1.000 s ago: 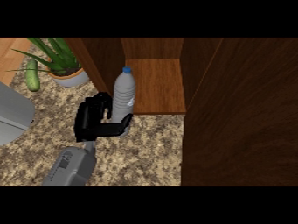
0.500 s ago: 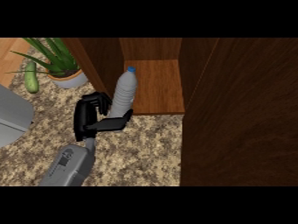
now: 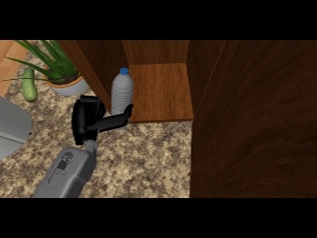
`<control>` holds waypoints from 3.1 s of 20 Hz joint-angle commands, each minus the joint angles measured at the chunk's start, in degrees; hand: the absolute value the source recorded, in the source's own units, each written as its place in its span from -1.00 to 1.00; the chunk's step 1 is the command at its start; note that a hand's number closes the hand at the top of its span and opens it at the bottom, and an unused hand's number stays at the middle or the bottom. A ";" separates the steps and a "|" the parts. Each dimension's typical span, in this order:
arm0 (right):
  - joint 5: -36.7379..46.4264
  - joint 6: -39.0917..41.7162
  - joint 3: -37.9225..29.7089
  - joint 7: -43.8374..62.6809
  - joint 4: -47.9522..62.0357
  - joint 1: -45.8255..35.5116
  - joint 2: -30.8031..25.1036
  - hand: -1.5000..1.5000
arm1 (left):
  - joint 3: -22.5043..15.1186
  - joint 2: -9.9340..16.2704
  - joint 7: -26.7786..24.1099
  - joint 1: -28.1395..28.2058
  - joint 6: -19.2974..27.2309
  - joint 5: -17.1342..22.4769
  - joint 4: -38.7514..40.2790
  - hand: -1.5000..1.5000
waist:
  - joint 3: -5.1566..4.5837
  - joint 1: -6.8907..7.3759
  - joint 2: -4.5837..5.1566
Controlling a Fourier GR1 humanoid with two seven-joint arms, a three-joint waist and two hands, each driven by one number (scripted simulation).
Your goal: Pick up the bottled water, place it into the cabinet and close the cabinet
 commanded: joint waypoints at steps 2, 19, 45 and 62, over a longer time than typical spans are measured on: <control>-2.63 -0.58 0.43 0.82 -2.77 0.34 0.43 -1.00 | -1.82 -4.38 3.39 -14.13 -0.18 -1.53 8.56 1.00 | -0.22 -2.37 1.35; -2.32 1.10 1.21 0.41 -1.98 -1.54 -2.34 -1.00 | -3.17 0.61 5.57 -15.39 4.80 -7.07 9.74 -1.00 | -0.23 -5.55 1.99; -2.14 -2.30 1.20 1.18 -1.78 -5.05 -3.26 -1.00 | -6.63 -3.18 -1.42 -10.51 1.12 -3.76 -3.05 -1.00 | -0.35 -4.22 1.23; -4.08 -4.93 -2.38 4.36 -9.40 1.61 -2.08 -1.00 | -14.94 -5.47 -5.75 0.84 -5.65 6.26 -11.41 -1.00 | -0.27 0.08 0.29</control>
